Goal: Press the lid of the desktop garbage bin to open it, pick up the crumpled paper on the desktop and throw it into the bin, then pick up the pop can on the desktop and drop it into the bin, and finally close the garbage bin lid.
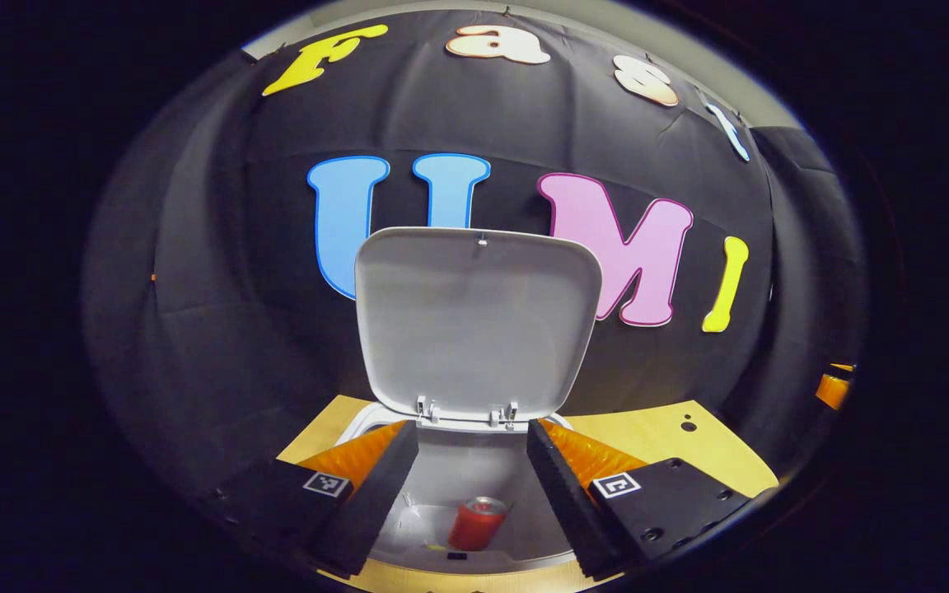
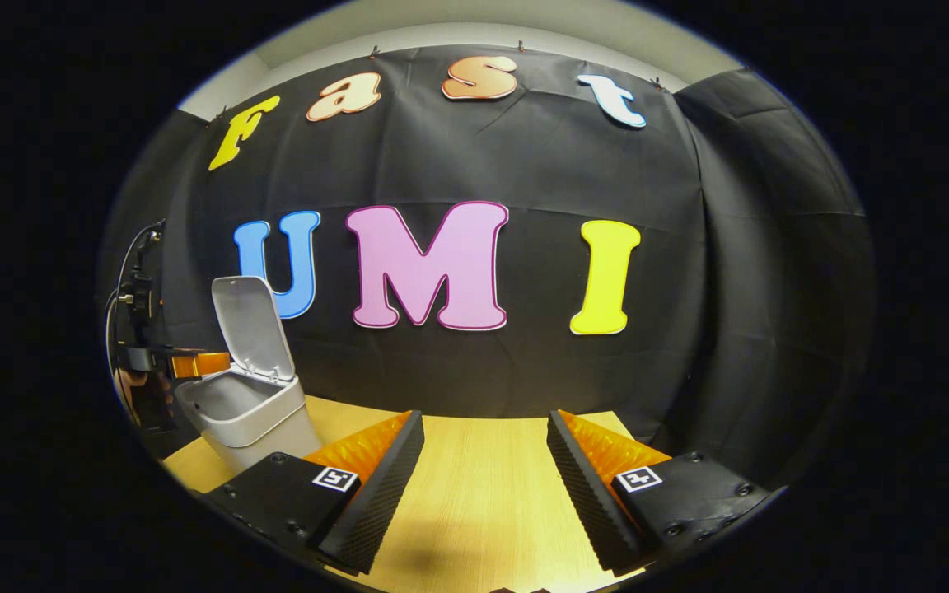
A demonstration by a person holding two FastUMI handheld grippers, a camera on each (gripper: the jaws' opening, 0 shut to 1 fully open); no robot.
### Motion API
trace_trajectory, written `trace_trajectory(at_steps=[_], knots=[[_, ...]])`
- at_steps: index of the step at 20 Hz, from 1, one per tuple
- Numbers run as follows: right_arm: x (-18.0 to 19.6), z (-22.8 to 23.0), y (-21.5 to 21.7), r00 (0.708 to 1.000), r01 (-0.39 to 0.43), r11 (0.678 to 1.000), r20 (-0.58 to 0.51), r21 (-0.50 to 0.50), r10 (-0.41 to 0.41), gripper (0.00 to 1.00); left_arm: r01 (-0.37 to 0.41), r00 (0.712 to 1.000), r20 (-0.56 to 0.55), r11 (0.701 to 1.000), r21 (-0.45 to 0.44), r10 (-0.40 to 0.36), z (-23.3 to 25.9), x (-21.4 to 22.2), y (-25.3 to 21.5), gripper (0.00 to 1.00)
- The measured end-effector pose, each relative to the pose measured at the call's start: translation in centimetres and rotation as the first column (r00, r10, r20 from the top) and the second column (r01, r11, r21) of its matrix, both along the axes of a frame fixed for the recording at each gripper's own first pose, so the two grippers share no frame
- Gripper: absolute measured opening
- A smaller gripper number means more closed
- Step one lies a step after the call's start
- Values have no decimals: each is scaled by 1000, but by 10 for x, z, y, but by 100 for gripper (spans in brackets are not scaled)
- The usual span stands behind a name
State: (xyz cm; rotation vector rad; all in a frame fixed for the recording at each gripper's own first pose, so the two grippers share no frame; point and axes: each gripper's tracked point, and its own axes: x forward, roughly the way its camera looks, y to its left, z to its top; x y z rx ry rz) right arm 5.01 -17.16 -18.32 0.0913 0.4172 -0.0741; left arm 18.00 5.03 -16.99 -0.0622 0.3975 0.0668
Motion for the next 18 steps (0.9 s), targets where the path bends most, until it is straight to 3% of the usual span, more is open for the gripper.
trace_trajectory(at_steps=[7, 10, 13, 18], knots=[[20, 10, 7, 998, -56, 998, 5, 17, 56, 97, -14, 991, 134, 1000, -19, 16, 81, 25, 2, 94], [26, 4, 10, 997, -68, 993, -34, 99, 72, 97, -3, 979, 201, 999, -46, 12, 126, 48, 6, 93], [35, -2, 9, 996, -58, 982, -63, 178, 70, 97, -10, 976, 219, 1000, 3, 9, 146, 73, 19, 93], [46, -16, -1, 991, -68, 986, -104, 152, 84, 98, 8, 969, 246, 1000, 20, -13, 164, 116, 22, 93]])
